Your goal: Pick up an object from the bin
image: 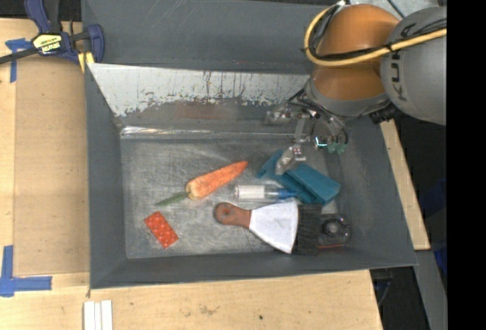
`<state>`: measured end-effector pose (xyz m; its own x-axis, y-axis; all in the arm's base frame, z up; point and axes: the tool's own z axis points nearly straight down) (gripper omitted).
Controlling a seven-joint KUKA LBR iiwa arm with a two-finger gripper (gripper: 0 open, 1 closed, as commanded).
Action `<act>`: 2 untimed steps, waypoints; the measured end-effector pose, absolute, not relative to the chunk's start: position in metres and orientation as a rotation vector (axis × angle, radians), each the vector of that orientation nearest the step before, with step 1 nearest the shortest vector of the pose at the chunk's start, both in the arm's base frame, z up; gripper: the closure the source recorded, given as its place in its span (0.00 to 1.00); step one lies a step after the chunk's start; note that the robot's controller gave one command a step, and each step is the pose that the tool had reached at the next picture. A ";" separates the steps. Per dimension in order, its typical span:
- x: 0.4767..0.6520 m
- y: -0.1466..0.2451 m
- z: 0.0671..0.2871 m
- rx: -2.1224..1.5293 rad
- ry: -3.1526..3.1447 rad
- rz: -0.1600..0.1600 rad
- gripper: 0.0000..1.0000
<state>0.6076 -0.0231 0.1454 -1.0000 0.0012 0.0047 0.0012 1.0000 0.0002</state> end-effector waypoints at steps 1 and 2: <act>0.609 -0.023 0.150 -0.001 -3.145 0.000 0.00; 0.622 0.065 0.093 0.143 -3.142 -0.001 1.00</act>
Offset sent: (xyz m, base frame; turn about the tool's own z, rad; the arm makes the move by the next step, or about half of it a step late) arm 0.0133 0.0880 -0.0532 -0.0914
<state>0.6219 0.0650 0.0929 -0.9959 -0.0906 -0.0038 -0.0906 0.9959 0.0006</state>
